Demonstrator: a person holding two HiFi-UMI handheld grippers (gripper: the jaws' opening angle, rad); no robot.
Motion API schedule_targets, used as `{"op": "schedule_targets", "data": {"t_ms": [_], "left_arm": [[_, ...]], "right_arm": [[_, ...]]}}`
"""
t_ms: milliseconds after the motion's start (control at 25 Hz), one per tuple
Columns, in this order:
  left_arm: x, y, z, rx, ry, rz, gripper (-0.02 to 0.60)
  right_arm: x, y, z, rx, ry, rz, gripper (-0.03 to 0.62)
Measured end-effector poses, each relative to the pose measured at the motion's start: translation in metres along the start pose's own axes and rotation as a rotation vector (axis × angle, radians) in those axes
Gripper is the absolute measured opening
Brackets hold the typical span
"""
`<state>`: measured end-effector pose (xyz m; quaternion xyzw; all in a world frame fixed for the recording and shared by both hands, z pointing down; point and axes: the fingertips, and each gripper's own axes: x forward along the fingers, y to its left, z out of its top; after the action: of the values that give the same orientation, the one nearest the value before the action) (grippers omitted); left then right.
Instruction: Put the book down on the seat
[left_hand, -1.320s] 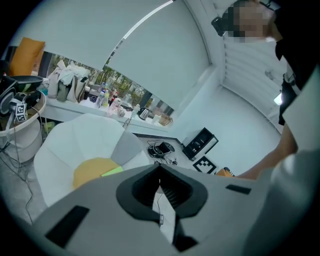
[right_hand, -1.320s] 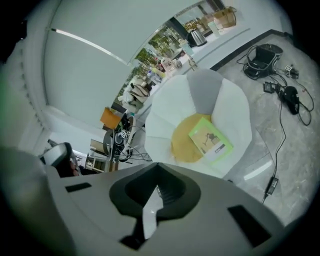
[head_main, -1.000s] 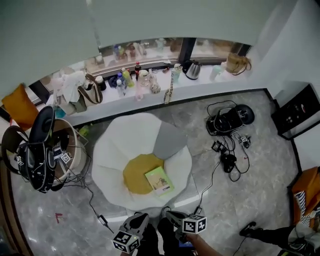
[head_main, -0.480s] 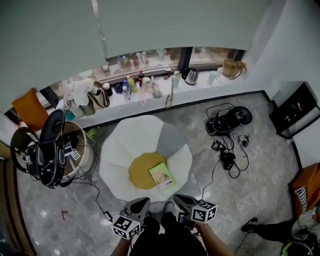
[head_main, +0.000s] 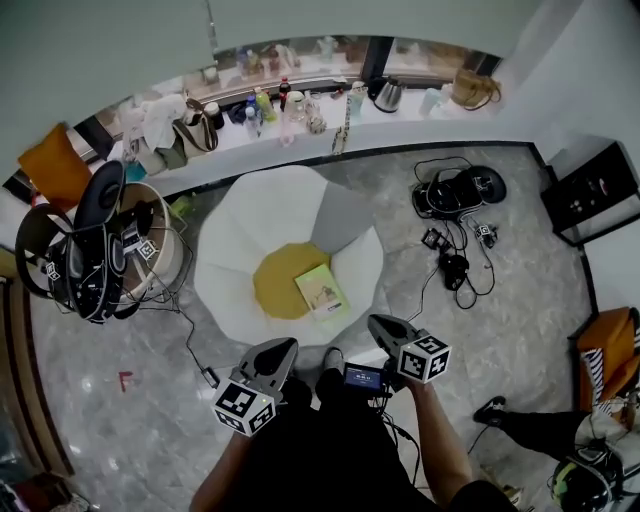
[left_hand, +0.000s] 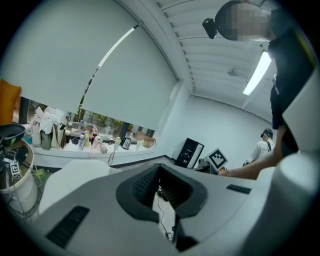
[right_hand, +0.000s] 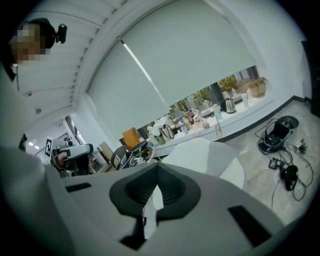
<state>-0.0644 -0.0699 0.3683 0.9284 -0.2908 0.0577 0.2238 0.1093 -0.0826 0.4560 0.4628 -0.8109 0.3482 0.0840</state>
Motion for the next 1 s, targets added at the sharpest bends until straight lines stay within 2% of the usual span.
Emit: {"op": "schedule_targets", "data": {"t_ms": [120,200,320,440,720,1000], "left_arm": [[-0.005,0.001,0.0,0.0,-0.005,0.003,0.012],[-0.005,0.0,-0.002,-0.002,-0.003,0.001,0.012],[-0.008,-0.003,-0.002,-0.001,0.0,-0.004,0.012],[-0.012,-0.002,0.001,-0.005,-0.01,0.001,0.012],[-0.023,-0.008,0.008,-0.021,-0.024,0.003,0.012],[-0.027,-0.021,0.016,-0.008,-0.028,-0.02,0.012]], "right_arm": [[0.005,0.008,-0.004,-0.148,0.088,0.01,0.014],[0.009,0.008,-0.011,-0.198,0.137,0.015,0.014],[0.005,0.027,-0.008,-0.167,0.132,0.069,0.014],[-0.002,0.061,0.004,-0.12,0.087,0.13,0.014],[-0.023,0.129,0.044,-0.043,-0.04,0.205,0.014],[-0.027,0.159,0.05,-0.033,-0.06,0.267,0.014]]}}
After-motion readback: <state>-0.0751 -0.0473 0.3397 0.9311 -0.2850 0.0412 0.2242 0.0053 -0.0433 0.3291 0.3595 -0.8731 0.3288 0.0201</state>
